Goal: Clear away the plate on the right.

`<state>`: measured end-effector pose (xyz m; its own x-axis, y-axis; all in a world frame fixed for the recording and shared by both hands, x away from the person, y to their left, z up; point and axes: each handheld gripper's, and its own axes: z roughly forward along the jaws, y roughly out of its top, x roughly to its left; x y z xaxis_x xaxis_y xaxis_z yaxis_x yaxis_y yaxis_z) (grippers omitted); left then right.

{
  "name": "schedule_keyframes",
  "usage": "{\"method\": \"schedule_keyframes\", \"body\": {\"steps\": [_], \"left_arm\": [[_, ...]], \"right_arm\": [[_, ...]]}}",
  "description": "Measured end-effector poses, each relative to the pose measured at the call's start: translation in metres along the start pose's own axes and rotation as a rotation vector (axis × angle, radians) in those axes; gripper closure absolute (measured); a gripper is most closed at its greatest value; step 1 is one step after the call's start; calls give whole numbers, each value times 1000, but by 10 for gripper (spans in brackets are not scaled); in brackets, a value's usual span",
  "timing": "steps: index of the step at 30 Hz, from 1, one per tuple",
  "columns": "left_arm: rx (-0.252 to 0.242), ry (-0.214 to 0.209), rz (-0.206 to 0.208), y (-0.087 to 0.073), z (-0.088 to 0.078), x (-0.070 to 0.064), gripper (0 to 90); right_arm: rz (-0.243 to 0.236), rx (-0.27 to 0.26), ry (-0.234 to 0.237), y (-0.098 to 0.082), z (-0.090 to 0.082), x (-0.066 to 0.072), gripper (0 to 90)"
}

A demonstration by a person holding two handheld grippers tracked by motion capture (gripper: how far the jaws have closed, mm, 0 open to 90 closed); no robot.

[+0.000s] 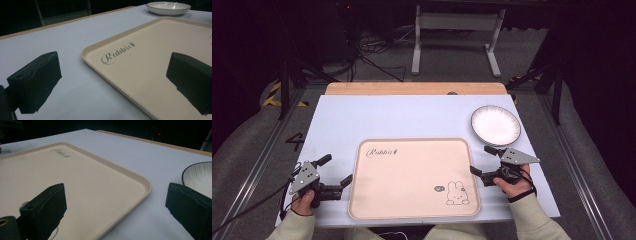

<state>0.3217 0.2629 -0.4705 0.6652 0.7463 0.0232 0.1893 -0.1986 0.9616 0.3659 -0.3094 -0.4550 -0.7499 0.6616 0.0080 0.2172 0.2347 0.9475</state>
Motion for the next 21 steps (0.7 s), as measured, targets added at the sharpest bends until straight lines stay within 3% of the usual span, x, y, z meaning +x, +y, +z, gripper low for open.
{"method": "schedule_keyframes", "body": {"steps": [8,21], "left_arm": [[5,0,1,0,0,0,2],[2,4,2,0,0,-1,2]], "right_arm": [[48,15,0,2,2,-4,37],[42,-59,-6,22,-1,-6,25]]}}
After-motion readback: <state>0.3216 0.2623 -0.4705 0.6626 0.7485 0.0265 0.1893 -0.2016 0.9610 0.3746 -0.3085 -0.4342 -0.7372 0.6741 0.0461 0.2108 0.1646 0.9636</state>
